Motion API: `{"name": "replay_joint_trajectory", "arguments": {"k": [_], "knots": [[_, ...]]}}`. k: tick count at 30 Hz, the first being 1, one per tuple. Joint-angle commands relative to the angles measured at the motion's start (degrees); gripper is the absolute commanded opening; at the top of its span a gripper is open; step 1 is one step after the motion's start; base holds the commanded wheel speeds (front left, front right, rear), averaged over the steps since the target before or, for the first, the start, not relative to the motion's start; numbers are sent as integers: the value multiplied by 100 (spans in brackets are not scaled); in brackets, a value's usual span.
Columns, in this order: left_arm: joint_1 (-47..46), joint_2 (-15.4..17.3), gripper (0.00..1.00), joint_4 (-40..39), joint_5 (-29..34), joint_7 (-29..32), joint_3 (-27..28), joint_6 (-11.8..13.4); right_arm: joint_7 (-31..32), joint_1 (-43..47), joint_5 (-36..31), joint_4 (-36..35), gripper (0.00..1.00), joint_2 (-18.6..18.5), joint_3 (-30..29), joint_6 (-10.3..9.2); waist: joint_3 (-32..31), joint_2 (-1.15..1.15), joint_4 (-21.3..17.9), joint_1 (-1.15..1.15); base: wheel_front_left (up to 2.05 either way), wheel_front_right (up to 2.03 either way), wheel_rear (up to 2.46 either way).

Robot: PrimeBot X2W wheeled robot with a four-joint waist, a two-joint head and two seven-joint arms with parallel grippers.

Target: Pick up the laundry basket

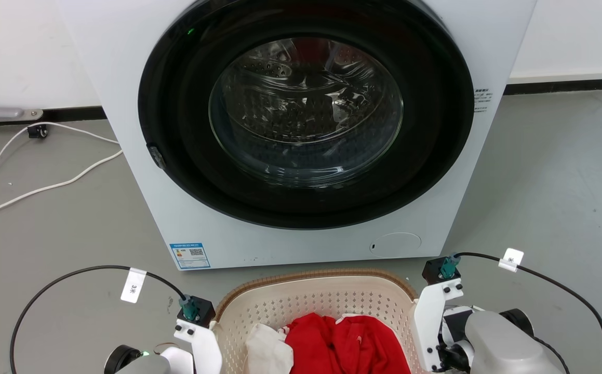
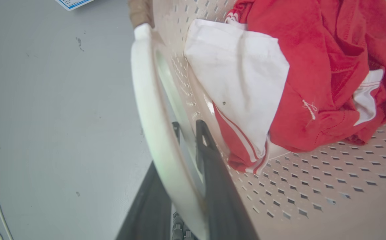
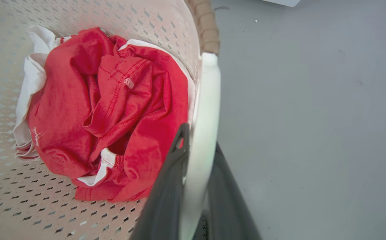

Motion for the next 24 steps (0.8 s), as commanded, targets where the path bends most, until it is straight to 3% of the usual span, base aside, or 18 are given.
{"name": "replay_joint_trajectory", "arguments": {"k": [1, 24], "knots": [[-28, 72, 0, -3, 11, 42, -91, -26, -80, -149, 4, -15, 0, -79, 32, -2, 1, 0, 3, 0, 0, 0, 0], [-189, 84, 0, 79, -235, -96, -339, -27, -129, -204, 279, 55, 0, -76, 148, -1, 22, 0, 11, 0, 0, 0, 0]]}}
